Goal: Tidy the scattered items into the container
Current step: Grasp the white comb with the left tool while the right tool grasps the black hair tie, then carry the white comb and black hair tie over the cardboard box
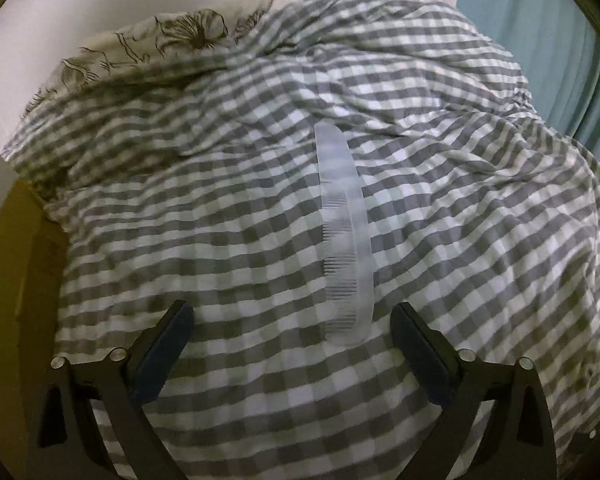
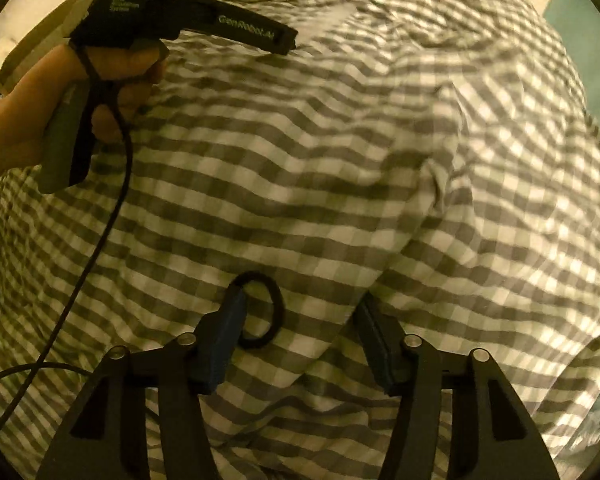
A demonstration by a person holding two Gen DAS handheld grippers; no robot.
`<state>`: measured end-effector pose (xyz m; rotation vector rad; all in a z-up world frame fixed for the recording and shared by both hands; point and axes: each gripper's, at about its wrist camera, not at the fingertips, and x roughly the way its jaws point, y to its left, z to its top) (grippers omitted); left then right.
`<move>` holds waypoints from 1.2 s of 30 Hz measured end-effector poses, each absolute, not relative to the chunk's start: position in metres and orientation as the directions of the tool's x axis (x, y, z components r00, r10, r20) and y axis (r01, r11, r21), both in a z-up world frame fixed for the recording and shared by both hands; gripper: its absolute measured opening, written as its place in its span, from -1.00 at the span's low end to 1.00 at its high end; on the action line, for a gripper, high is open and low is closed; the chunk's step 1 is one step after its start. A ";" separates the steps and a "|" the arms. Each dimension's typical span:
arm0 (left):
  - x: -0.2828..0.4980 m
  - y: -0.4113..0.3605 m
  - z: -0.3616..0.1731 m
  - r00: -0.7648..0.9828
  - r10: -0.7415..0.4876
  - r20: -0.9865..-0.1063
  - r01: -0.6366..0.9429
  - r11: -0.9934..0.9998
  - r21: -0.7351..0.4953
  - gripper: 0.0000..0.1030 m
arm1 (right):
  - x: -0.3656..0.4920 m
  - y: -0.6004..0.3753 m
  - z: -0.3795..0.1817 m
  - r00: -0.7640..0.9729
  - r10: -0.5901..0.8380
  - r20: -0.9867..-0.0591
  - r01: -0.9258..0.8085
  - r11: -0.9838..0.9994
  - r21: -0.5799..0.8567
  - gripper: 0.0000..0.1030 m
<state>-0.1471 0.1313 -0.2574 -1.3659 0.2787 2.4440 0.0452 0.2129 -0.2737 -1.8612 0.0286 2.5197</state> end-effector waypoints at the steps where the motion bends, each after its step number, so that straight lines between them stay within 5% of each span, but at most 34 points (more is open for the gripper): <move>1: -0.148 0.133 -0.259 -0.486 0.183 -0.854 -0.377 -0.926 0.016 0.91 | 0.046 0.215 -0.274 -0.294 -0.007 -0.956 -0.027 -1.000 0.016 -0.07; 3: -0.151 0.139 -0.260 -0.486 0.177 -0.856 -0.385 -0.922 0.028 0.73 | 0.050 0.216 -0.274 -0.298 -0.004 -0.955 -0.038 -0.999 0.016 -0.19; 7: -0.155 0.146 -0.259 -0.447 0.217 -0.868 -0.424 -0.906 -0.008 -0.28 | 0.057 0.217 -0.269 -0.310 -0.006 -0.951 -0.034 -0.999 0.017 -0.50; 9: -0.151 0.147 -0.255 -0.447 0.226 -0.866 -0.442 -0.897 -0.006 -0.47 | 0.060 0.219 -0.266 -0.318 -0.005 -0.948 -0.043 -0.999 0.020 -0.67; 15: -0.136 0.144 -0.236 -0.477 0.229 -0.849 -0.463 -0.886 0.020 -0.49 | 0.078 0.235 -0.253 -0.356 -0.023 -0.934 -0.133 -0.988 0.075 -0.85; 36: -0.108 0.127 -0.099 -0.571 0.374 -0.730 -0.478 -0.875 -0.075 -0.49 | 0.076 0.254 -0.158 -0.587 0.125 -0.800 -0.220 -0.975 0.010 -0.92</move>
